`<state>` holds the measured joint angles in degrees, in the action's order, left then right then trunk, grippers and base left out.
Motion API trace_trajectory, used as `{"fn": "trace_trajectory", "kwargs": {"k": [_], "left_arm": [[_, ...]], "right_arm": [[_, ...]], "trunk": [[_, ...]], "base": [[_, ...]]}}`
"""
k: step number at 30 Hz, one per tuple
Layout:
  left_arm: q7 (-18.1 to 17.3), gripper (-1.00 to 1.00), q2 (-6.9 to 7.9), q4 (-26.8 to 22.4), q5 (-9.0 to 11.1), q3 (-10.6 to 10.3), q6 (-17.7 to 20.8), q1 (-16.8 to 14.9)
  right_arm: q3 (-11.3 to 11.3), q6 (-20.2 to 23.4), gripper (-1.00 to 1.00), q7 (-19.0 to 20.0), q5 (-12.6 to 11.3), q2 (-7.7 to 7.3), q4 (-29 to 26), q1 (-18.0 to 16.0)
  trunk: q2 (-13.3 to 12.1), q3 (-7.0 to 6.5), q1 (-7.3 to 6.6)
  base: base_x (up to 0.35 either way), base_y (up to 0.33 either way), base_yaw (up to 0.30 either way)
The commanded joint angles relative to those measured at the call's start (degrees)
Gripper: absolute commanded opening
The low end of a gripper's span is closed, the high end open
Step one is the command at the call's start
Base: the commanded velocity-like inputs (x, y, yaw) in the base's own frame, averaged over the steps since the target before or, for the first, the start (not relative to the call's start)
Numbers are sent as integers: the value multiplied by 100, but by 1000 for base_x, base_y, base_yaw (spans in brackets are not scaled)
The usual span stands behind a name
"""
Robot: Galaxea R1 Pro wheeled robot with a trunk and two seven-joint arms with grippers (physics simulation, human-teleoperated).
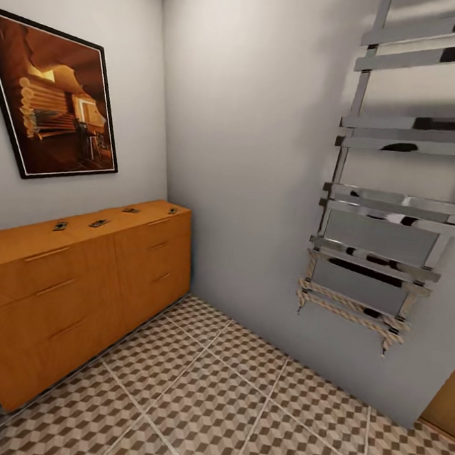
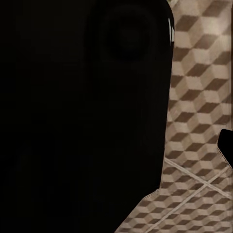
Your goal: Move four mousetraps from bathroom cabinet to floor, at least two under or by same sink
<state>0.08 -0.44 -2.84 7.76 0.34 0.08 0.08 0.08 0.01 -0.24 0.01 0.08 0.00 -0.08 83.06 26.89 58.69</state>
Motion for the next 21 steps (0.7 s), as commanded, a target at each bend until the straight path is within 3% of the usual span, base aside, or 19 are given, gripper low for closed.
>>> {"fn": "trace_trajectory", "kwargs": {"k": [1,18,21], "left_arm": [[1,100,-1,-6,50,-1,1,1],[1,100,0,2,51,-1,-18,1],[1,100,0,-1,51,0,-24,1]], "right_arm": [[1,0,100,-2,0,1,0,-1],[32,1,100,-2,36,4,0,-1],[53,-9,100,-7,57,8,0,-1]], "trunk": [[2,4,3],[2,4,3],[2,4,3]], "base": [[321,0,0],[321,0,2],[321,0,242]]}}
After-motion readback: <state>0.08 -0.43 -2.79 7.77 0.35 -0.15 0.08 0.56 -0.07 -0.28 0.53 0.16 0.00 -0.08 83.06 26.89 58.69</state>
